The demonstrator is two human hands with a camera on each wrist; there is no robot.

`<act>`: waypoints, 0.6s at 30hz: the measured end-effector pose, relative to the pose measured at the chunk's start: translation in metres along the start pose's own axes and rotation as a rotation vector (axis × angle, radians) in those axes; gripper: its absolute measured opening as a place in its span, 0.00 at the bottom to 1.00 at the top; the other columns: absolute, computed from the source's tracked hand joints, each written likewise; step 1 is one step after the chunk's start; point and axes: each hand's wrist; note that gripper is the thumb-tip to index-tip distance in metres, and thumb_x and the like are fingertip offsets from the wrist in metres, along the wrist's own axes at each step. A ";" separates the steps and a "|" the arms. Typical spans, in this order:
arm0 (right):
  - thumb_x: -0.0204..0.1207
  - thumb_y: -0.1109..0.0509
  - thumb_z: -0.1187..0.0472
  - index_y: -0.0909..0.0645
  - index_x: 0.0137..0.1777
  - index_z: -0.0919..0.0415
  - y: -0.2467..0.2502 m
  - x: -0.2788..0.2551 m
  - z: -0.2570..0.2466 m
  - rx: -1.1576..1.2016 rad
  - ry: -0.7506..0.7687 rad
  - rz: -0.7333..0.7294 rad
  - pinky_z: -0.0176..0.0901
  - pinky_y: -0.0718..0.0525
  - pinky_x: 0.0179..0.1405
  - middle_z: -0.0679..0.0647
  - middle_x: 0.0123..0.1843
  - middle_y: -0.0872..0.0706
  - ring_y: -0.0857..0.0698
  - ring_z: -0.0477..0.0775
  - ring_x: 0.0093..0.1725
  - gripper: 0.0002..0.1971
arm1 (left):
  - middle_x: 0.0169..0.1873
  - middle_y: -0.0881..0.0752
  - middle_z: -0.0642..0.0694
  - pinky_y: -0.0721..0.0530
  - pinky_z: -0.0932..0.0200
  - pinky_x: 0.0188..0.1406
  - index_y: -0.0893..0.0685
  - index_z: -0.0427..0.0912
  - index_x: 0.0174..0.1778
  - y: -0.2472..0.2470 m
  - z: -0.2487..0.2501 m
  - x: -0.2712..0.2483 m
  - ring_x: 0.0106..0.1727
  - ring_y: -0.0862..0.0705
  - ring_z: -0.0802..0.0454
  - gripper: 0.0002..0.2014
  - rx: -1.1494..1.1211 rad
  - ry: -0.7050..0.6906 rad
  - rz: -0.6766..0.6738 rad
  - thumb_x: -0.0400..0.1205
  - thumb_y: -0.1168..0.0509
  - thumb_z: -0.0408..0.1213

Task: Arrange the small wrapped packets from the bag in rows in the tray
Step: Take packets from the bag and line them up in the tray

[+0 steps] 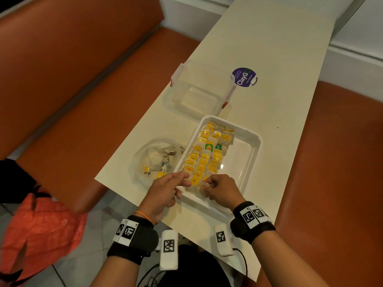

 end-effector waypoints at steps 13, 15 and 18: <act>0.64 0.11 0.60 0.14 0.45 0.52 -0.005 -0.001 0.003 -0.061 0.004 0.188 0.27 0.23 0.35 0.50 0.43 0.11 0.16 0.46 0.40 0.15 | 0.53 0.06 0.40 0.37 0.63 0.23 0.08 0.44 0.60 0.005 0.000 0.000 0.31 0.23 0.56 0.14 -0.018 0.003 -0.004 0.89 0.33 0.48; 0.60 0.09 0.58 0.17 0.44 0.49 -0.005 -0.001 0.003 -0.085 0.005 0.234 0.37 0.20 0.40 0.48 0.44 0.13 0.15 0.47 0.43 0.19 | 0.54 0.06 0.40 0.36 0.63 0.23 0.08 0.44 0.60 0.005 0.001 0.001 0.32 0.23 0.56 0.13 -0.018 0.003 0.001 0.89 0.33 0.47; 0.57 0.08 0.56 0.20 0.44 0.48 -0.004 -0.001 0.005 -0.172 0.035 0.229 0.39 0.23 0.40 0.46 0.46 0.18 0.19 0.47 0.44 0.23 | 0.55 0.07 0.38 0.36 0.63 0.23 0.08 0.43 0.60 0.005 0.001 0.003 0.32 0.23 0.56 0.14 -0.020 0.005 0.010 0.89 0.33 0.48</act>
Point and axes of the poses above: each hand's wrist, its own x-axis towards the middle knuckle, its own y-axis out of the back of the hand, z = x × y
